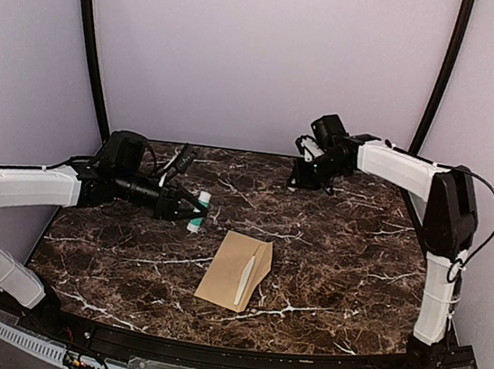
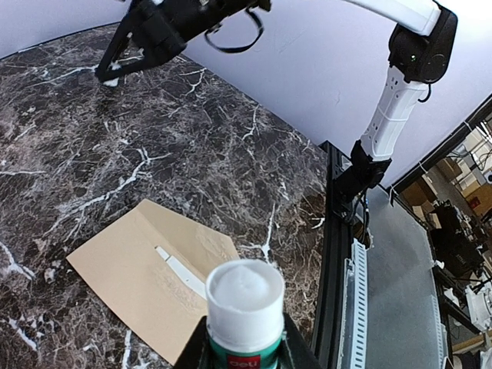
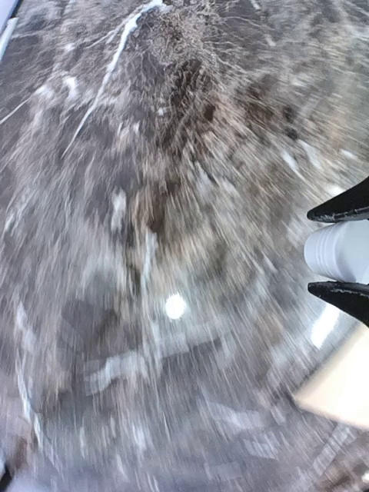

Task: Place the letter into the envelope and seal it
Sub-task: Screw the solid glue.

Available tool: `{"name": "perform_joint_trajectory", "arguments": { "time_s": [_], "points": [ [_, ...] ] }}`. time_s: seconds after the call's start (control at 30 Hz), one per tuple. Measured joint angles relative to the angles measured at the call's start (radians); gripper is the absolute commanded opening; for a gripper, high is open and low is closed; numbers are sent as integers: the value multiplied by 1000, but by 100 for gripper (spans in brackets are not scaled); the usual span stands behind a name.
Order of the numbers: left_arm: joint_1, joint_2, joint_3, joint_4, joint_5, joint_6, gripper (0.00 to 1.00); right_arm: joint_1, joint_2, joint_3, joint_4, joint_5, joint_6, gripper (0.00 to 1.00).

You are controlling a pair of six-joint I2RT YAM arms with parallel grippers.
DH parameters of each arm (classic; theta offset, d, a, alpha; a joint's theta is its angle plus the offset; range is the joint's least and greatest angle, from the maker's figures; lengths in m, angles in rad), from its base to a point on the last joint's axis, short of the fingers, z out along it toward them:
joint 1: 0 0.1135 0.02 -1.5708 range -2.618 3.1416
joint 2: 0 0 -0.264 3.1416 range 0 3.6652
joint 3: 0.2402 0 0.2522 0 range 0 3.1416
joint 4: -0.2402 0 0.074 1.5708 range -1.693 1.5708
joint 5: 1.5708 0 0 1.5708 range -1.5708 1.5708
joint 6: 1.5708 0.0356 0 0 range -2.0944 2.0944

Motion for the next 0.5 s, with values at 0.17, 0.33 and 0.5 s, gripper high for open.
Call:
{"name": "perform_joint_trajectory", "arguments": {
  "time_s": [0.17, 0.33, 0.5],
  "points": [
    [-75, -35, -9, -6, -37, 56, 0, 4, -343, -195, 82, -265, 10, 16],
    [-174, -28, 29, -68, -86, 120, 0, 59, -599, -367, 156, -456, 75, 16],
    [-254, 31, 145, -110, -97, 192, 0, 162, -679, -523, 246, -544, 176, 17]
  ]
}}
